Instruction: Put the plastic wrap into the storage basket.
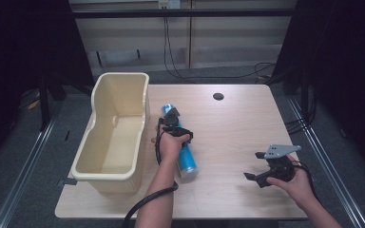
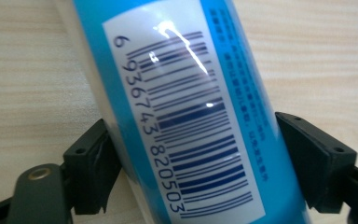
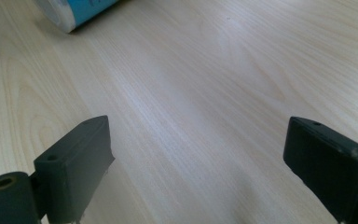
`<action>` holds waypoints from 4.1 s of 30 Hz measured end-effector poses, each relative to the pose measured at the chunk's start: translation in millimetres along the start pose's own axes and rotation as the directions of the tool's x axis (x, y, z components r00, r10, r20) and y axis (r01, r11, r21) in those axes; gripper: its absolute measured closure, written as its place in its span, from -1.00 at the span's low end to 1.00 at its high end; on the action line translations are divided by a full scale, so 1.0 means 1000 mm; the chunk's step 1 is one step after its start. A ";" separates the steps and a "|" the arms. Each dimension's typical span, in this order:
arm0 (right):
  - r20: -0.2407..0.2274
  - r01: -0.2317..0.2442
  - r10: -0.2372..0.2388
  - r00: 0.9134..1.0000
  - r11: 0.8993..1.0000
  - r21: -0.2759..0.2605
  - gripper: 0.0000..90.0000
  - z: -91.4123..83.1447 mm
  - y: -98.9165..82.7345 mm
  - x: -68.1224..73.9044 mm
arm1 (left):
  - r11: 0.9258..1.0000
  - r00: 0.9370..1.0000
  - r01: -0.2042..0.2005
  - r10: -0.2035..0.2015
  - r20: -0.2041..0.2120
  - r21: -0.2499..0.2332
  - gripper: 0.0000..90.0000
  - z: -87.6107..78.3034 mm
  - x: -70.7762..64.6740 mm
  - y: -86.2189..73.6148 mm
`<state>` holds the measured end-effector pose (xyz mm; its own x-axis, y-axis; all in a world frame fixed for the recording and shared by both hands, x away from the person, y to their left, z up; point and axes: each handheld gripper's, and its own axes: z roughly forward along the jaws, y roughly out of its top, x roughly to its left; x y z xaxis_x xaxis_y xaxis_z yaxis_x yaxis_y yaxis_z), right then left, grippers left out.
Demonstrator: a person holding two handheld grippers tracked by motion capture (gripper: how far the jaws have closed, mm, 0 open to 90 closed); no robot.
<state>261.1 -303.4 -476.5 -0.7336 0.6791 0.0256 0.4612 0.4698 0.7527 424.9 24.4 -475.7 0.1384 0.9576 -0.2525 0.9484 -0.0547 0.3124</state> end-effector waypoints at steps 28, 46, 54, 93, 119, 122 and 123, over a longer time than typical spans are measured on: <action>-0.007 0.011 -0.011 1.000 1.000 0.000 -0.82 0.001 0.000 0.000 | 0.986 0.994 -0.071 0.083 -0.072 0.154 -0.28 -0.011 -0.011 0.002; -0.010 0.013 -0.013 1.000 1.000 -0.018 -0.82 0.000 0.001 0.001 | 0.973 0.990 -0.133 0.119 0.081 0.191 -0.28 -0.069 -0.019 0.010; -0.020 0.012 -0.012 1.000 1.000 -0.028 -0.82 -0.001 0.002 0.002 | 0.960 0.978 -0.196 0.178 0.105 0.201 -0.28 -0.111 -0.023 0.014; -0.027 0.014 -0.015 1.000 0.999 -0.035 -0.82 -0.001 0.003 0.003 | 0.965 0.980 -0.197 0.190 0.058 0.174 -0.28 -0.213 0.005 0.022; -0.028 0.034 -0.034 0.999 0.999 -0.027 -0.83 0.001 0.004 0.005 | 0.974 0.988 -0.157 0.154 0.030 0.163 -0.28 -0.253 0.030 0.020; -0.018 0.028 -0.028 0.999 0.999 -0.025 -0.84 0.002 0.004 0.006 | 0.978 0.990 -0.140 0.138 0.027 0.154 -0.28 -0.257 0.035 0.019; -0.018 0.028 -0.028 0.999 0.999 -0.025 -0.84 0.002 0.004 0.006 | 0.978 0.990 -0.140 0.138 0.021 0.157 -0.28 -0.258 0.037 0.019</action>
<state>258.9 -296.6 -474.6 -0.7552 0.6553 0.0160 0.4279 0.4744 0.7693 374.4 131.4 -242.8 0.2743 0.9346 -0.2265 0.9525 -0.2318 0.1973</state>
